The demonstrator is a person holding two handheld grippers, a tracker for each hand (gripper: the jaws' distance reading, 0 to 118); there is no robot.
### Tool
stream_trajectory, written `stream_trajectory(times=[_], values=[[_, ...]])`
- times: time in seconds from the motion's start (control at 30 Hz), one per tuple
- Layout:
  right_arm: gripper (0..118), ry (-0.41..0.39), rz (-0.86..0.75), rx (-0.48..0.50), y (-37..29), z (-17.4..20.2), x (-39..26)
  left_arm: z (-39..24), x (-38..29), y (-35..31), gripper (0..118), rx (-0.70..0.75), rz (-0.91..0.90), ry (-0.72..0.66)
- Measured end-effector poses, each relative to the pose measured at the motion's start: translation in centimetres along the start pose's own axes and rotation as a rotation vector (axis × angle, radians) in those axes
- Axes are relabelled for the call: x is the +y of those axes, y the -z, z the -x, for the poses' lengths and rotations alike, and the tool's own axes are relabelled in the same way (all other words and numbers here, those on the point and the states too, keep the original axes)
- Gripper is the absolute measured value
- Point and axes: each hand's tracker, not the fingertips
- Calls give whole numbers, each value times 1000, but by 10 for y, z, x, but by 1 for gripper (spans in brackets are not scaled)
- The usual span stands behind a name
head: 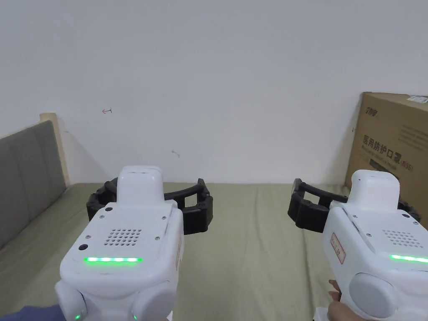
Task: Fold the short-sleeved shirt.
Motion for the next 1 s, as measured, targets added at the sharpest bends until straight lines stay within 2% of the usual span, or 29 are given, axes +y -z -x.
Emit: stream_trajectory(times=[0.63, 1.0], values=[[118, -26, -2, -25, 2, 1, 5, 1, 4, 1, 116, -1, -2, 16], [118, -12, -15, 24, -2, 1, 8, 1, 7, 1, 116, 9, -1, 5]])
